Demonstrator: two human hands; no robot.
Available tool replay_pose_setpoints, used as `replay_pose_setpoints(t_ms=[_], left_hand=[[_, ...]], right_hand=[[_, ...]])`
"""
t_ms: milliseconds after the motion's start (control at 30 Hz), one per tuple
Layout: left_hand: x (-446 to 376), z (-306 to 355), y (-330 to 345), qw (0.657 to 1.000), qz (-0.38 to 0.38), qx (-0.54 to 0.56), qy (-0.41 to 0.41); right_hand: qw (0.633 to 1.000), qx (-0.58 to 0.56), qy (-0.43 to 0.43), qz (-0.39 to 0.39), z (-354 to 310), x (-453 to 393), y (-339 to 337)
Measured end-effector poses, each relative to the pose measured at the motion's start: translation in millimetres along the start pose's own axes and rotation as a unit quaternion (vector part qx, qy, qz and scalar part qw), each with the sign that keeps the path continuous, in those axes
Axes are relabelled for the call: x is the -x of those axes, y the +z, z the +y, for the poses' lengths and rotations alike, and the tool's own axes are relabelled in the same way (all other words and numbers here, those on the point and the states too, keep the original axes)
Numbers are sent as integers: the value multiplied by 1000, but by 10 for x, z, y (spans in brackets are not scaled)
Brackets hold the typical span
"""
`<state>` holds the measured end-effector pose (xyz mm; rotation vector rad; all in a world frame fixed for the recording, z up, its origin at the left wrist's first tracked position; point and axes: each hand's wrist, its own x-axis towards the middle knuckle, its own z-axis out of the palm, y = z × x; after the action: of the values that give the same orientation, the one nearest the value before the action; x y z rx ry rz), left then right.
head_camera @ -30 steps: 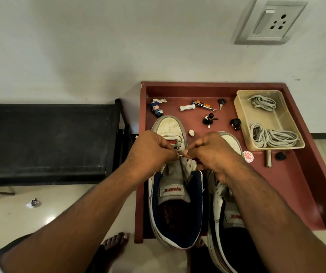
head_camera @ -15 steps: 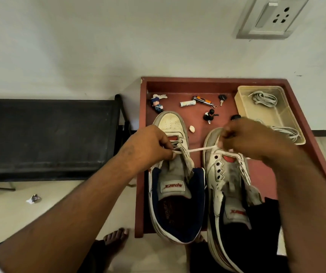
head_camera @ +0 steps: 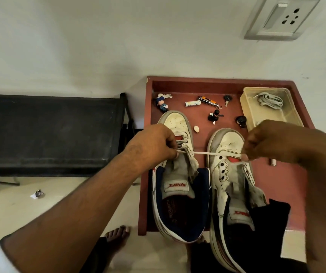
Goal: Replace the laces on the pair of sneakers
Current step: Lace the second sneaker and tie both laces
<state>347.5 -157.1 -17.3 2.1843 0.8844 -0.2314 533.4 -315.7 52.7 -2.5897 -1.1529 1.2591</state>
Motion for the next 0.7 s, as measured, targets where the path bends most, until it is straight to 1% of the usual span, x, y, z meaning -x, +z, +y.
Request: replay_pose_setpoints(t_ms=[67,100,167,233,300,367,467,533,600,633,667,700], left_hand=[[-7,10,8,1000,3,-11,5],[-8,15,10,1000,4,-16,6],[-10,17,6,999,4,-32,9],[-7,15,-2,999,2,-46,13],[-5,11,-11,999,5,-41,17],[-2,9,-18,999,9,-34,18],[12,20,-20,999,11,-32,16],[21,16,-28,999,15,-30,17],[28,25,-35,999,14,-31,17],[29,34,-30,999,14,-34,17],[29,42,-24,999,15,-37,17],[25,48,-19,999,18,-41,19]], right_hand=[[999,44,1,16,-72,-49,42],[996,74,-10,41,-176,-105,135],[990,88,-52,99,-443,-223,377],[983,100,-90,122,-594,-355,578],[978,109,-118,136,-600,-418,642],[982,100,-113,114,-494,-378,519],[992,75,-60,79,-187,-179,140],[997,73,-18,17,-20,-19,-62],[995,97,4,-27,-44,37,-66],[992,122,-11,-21,-116,-2,12],[989,145,-27,8,-210,-80,121],[985,156,-45,53,-328,-173,252]])
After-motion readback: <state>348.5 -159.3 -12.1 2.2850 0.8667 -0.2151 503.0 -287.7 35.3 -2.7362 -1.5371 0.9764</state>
